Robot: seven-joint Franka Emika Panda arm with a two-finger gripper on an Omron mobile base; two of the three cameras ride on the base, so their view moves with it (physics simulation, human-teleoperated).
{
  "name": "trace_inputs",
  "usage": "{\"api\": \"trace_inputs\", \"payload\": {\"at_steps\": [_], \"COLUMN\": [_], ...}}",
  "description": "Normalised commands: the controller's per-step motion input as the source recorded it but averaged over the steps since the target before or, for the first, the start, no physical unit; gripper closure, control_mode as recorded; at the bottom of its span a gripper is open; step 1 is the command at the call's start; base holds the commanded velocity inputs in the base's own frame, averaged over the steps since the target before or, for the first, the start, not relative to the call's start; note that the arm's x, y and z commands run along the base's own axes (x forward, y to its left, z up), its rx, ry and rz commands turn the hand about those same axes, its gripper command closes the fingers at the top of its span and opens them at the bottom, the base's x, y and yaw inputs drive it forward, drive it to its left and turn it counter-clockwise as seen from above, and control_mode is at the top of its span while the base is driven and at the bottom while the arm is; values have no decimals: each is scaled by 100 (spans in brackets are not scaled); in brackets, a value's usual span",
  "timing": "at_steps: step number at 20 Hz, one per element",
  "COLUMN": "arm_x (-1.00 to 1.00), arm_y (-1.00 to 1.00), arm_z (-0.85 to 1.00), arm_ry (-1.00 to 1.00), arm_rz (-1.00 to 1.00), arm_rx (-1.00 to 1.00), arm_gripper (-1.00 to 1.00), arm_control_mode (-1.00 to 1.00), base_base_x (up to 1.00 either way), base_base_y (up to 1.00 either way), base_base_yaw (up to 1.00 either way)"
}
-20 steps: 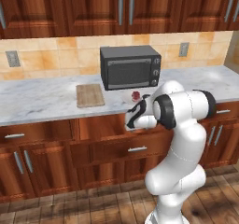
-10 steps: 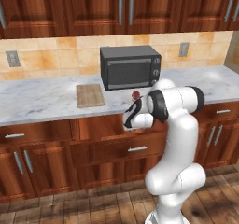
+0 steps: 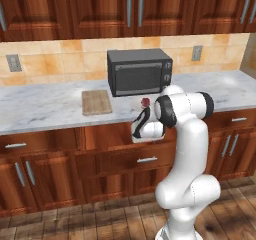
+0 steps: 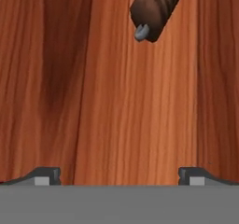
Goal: Pick up the knife from the drawer and place it on the cutting board. Then place the meat from the plate to the cutting board.
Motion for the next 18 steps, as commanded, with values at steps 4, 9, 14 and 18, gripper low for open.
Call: {"api": "trace_inputs", "payload": {"at_steps": [4,9,14,18], "arm_x": [0,-12,-49,-84], "arm_y": [0,0,-6,-21], "arm_z": [9,8,-8,0], "arm_ry": [22,31,22,6], "arm_rz": [-13,-13,-15,-14], "arm_rx": [0,0,0,0], "arm_gripper": [-100,-100,-100,-100], "arm_control_mode": [-100,-100,-100,-100], "base_base_x": [0,0,0,0], "base_base_y": [0,0,0,0], "base_base_yaw": [0,0,0,0]}}
